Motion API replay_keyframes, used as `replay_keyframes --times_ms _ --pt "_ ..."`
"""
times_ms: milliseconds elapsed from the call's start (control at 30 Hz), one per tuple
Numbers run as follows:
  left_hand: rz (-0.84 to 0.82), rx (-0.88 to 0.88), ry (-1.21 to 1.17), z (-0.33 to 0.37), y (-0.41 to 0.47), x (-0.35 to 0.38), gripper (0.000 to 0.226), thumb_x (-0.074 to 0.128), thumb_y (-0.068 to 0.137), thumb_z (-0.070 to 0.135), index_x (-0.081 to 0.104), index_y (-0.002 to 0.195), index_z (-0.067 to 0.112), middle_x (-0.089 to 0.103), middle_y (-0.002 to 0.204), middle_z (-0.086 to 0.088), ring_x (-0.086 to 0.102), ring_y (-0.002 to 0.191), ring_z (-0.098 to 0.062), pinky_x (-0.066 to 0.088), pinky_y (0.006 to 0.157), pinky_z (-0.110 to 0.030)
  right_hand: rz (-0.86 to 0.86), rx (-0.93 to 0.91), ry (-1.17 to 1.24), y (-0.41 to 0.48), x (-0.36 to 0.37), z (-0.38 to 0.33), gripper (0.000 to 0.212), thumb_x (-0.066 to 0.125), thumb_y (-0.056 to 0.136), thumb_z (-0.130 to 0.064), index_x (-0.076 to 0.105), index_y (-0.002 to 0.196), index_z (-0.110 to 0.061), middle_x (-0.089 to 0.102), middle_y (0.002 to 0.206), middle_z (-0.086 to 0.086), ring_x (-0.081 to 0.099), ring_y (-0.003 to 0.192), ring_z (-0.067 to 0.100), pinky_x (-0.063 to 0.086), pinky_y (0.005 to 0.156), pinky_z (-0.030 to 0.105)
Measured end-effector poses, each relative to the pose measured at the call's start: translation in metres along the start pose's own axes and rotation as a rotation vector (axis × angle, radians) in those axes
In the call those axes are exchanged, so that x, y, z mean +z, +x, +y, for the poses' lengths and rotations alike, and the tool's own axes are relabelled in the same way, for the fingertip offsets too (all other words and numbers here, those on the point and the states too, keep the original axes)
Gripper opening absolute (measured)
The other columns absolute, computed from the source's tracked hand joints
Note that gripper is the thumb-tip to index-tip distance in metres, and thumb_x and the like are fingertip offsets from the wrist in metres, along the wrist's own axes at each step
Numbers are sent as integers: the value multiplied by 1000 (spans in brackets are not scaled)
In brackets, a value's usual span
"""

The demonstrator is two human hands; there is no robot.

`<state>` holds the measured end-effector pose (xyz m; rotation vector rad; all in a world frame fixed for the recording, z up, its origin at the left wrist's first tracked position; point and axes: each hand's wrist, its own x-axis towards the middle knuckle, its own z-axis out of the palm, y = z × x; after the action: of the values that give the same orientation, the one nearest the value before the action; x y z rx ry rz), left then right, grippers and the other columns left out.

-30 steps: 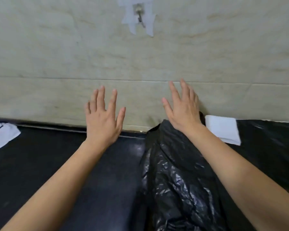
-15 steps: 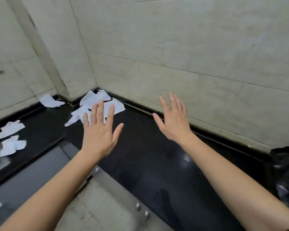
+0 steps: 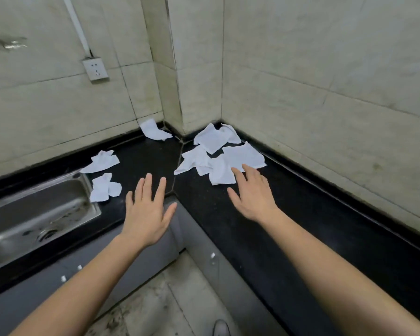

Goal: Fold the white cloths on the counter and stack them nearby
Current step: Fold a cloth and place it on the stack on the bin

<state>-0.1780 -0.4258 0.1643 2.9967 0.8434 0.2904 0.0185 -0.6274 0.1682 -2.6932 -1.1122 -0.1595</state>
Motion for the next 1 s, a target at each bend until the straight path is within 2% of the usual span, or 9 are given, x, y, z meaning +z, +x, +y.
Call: replay_keyframes --times_ms 100,233,400,533,700,867,1000 --pt "-54 -17 23 -40 41 28 74 25 98 60 0 158 24 -8 165 -13 -5 151 -29 9 120 -53 -39 -5 49 52 37 -16 62 43 100 -46 29 154 -18 27 159 15 27 145 31 26 115 45" --pt "-106 -103 34 -87 124 59 74 31 99 58 4 158 22 -5 164 -15 -1 151 -32 13 119 -52 -118 -10 88 148 88 -27 61 43 101 -43 29 154 -17 28 159 15 30 144 32 30 114 45" --pt "-161 -169 27 -133 194 75 76 33 98 58 2 158 22 -5 164 -15 0 151 -32 15 119 -52 -172 -29 111 245 113 -48 59 46 100 -39 30 153 -17 31 158 14 33 142 31 34 110 43" --pt "-185 -230 8 -178 231 86 81 43 96 54 4 158 19 -2 164 -17 3 151 -33 16 119 -51 -231 -74 134 308 138 -83 61 50 98 -35 31 153 -16 33 156 13 37 139 32 38 107 43" --pt "-271 -326 -33 -251 244 121 88 53 92 51 3 157 19 0 164 -16 3 151 -32 18 118 -52 -330 -183 157 356 182 -150 62 52 98 -33 30 153 -16 35 153 13 41 135 33 43 105 45" --pt "-496 -337 -28 -334 226 157 101 63 82 49 1 157 20 1 162 -17 7 147 -35 20 116 -50 -460 -254 150 363 228 -230 66 52 98 -33 24 155 -20 32 154 10 41 134 33 43 105 46" --pt "-620 -252 -46 -382 215 181 91 64 78 54 20 152 23 15 157 -11 21 141 -33 29 112 -47 -606 -320 162 364 260 -297 68 54 97 -28 22 157 -22 33 152 8 40 134 31 44 105 45"
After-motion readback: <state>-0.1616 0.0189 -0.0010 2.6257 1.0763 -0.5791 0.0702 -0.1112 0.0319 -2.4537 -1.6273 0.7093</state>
